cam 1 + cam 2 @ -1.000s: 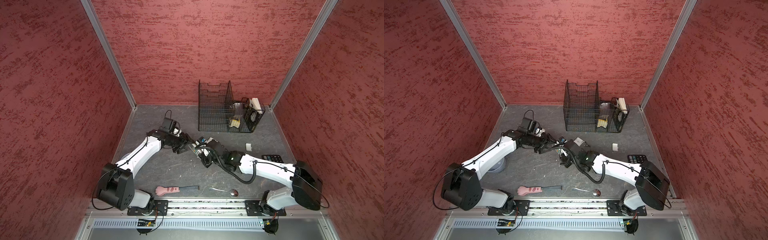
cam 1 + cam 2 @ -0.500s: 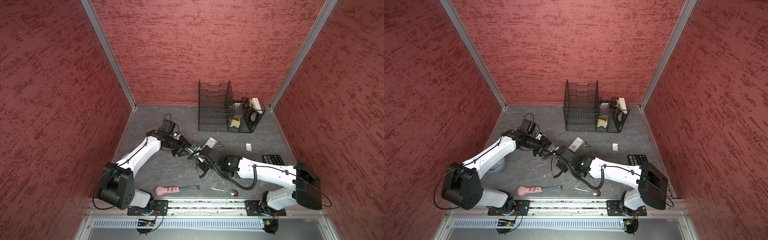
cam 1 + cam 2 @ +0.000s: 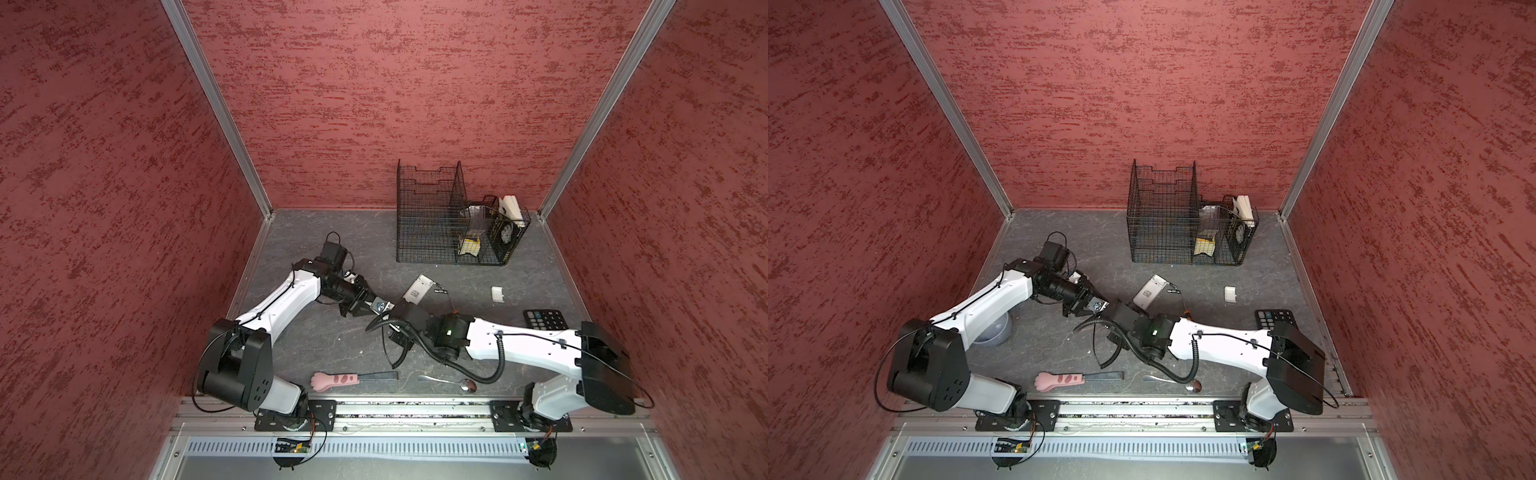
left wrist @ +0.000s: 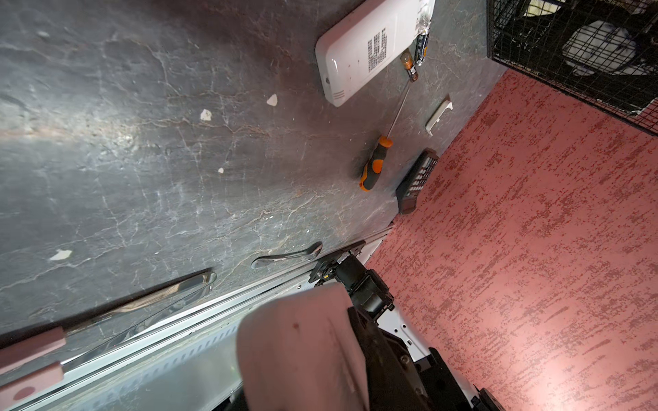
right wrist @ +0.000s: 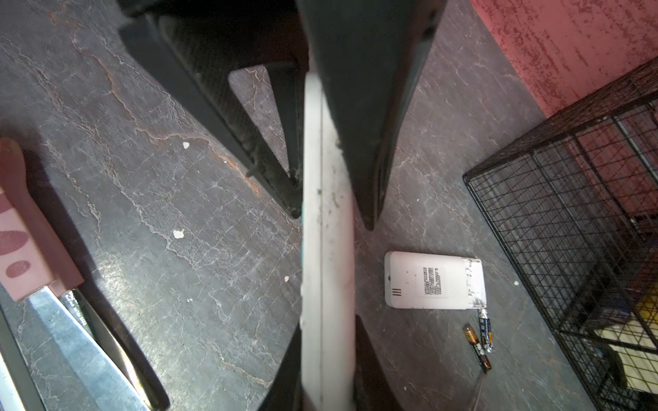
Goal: Unload the batteries from the remote control
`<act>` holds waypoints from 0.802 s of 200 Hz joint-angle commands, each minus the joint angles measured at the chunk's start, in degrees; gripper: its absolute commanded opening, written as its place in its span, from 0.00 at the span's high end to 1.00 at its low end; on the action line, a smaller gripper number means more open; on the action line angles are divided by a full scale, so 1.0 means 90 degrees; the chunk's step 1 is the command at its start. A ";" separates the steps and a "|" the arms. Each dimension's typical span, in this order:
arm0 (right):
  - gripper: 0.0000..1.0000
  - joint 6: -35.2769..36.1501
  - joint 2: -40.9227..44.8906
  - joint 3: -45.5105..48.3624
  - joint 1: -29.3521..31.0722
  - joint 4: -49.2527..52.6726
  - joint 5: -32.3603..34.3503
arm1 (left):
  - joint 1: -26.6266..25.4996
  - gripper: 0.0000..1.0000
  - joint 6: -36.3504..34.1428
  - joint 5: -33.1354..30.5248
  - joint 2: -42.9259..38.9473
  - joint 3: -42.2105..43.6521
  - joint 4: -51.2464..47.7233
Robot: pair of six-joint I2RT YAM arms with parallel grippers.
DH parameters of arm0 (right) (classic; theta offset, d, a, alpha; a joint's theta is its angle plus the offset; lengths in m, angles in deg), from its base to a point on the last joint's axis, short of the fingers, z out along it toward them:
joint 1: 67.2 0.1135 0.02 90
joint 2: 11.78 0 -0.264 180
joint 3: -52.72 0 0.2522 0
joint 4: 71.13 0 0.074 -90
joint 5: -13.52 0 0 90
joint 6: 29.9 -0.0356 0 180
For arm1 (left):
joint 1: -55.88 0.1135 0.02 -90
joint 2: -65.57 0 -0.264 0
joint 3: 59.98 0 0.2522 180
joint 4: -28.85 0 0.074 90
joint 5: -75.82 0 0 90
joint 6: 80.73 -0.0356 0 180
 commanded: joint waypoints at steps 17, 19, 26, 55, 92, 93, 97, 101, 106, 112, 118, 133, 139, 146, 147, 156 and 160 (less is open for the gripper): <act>1.00 0.0239 0.0076 -0.0463 0.0079 -0.0336 0.0472 | 0.0123 0.71 -0.0383 -0.0060 0.0188 0.0037 -0.0320; 1.00 0.0248 0.0073 -0.0469 0.0080 -0.0338 0.0474 | 0.0128 0.72 -0.0388 -0.0066 0.0194 0.0037 -0.0324; 1.00 0.0285 0.0074 -0.0477 0.0089 -0.0353 0.0492 | 0.0150 0.74 -0.0396 -0.0047 0.0204 0.0038 -0.0321; 1.00 0.0381 0.0098 -0.0528 0.0138 -0.0386 0.0581 | 0.0207 0.81 -0.0428 0.0009 0.0229 0.0047 -0.0286; 1.00 0.0481 0.0093 -0.0548 0.0197 -0.0416 0.0749 | 0.0303 1.00 -0.0475 0.0134 0.0268 0.0067 -0.0211; 1.00 0.0483 0.0092 -0.0545 0.0197 -0.0416 0.0754 | 0.0306 1.00 -0.0475 0.0135 0.0268 0.0067 -0.0210; 1.00 0.0498 0.0097 -0.0547 0.0207 -0.0416 0.0789 | 0.0316 1.00 -0.0472 0.0153 0.0275 0.0067 -0.0195; 1.00 0.0510 0.0107 -0.0550 0.0207 -0.0416 0.0812 | 0.0327 1.00 -0.0473 0.0165 0.0274 0.0063 -0.0174; 1.00 0.0517 0.0111 -0.0549 0.0212 -0.0407 0.0839 | 0.0345 1.00 -0.0479 0.0184 0.0270 0.0065 -0.0161; 0.99 0.0525 0.0111 -0.0548 0.0216 -0.0402 0.0880 | 0.0365 1.00 -0.0484 0.0208 0.0283 0.0052 -0.0123; 0.97 0.0530 0.0121 -0.0547 0.0228 -0.0406 0.0924 | 0.0377 1.00 -0.0491 0.0229 0.0284 0.0052 -0.0089; 0.94 0.0554 0.0150 -0.0541 0.0236 -0.0406 0.1022 | 0.0397 1.00 -0.0491 0.0298 0.0266 0.0047 0.0003; 0.93 0.0563 0.0166 -0.0533 0.0246 -0.0416 0.1057 | 0.0397 1.00 -0.0485 0.0333 0.0259 0.0053 0.0037; 0.92 0.0571 0.0193 -0.0523 0.0251 -0.0432 0.1098 | 0.0406 1.00 -0.0480 0.0370 0.0244 0.0052 0.0083; 0.92 0.0567 0.0196 -0.0518 0.0249 -0.0439 0.1099 | 0.0406 1.00 -0.0477 0.0376 0.0241 0.0059 0.0093; 0.89 0.0582 0.0228 -0.0487 0.0251 -0.0480 0.1149 | 0.0416 1.00 -0.0457 0.0427 0.0221 0.0071 0.0165; 0.88 0.0583 0.0240 -0.0479 0.0255 -0.0499 0.1172 | 0.0421 1.00 -0.0439 0.0453 0.0203 0.0081 0.0220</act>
